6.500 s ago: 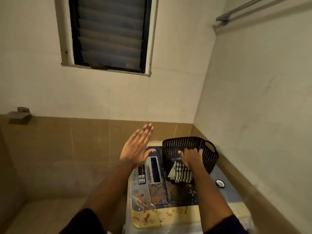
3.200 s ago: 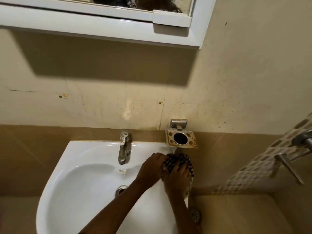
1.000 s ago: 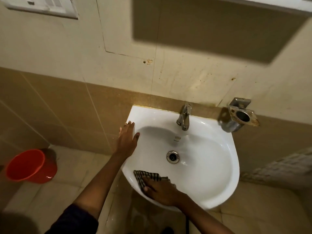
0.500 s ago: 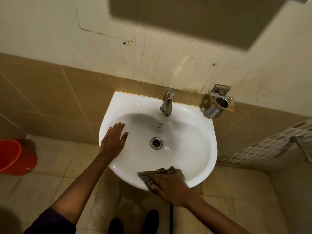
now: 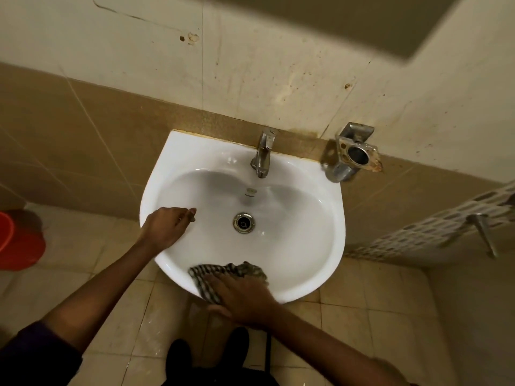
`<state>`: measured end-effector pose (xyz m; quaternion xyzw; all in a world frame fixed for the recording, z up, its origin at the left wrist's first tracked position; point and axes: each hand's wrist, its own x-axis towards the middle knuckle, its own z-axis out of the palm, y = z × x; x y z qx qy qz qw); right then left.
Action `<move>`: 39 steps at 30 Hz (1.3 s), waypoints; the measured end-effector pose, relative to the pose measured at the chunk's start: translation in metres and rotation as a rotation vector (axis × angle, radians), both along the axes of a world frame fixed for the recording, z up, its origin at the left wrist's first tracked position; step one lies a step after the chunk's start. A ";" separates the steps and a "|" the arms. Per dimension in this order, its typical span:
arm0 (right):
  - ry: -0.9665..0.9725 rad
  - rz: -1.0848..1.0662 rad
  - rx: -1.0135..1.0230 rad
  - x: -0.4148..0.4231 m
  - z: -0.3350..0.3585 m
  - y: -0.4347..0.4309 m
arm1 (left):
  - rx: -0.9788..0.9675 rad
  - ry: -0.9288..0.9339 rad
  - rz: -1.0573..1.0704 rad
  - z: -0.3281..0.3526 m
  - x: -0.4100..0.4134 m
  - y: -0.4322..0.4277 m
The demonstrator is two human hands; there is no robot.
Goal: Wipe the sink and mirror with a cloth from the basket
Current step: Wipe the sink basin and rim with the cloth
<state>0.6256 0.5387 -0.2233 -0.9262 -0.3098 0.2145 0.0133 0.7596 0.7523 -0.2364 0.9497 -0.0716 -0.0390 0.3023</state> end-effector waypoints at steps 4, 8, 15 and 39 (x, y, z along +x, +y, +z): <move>0.116 0.038 -0.110 0.014 0.015 -0.100 | -0.018 0.030 0.036 0.000 -0.001 0.000; -0.005 0.160 -0.317 0.072 0.012 -0.189 | -0.020 0.047 0.043 0.003 -0.001 -0.001; -0.344 0.553 -0.648 0.218 -0.001 -0.174 | 0.036 -0.032 0.051 -0.009 0.002 0.000; 0.760 -0.195 0.547 0.061 -0.034 0.010 | -0.037 -0.071 0.043 0.000 0.003 -0.001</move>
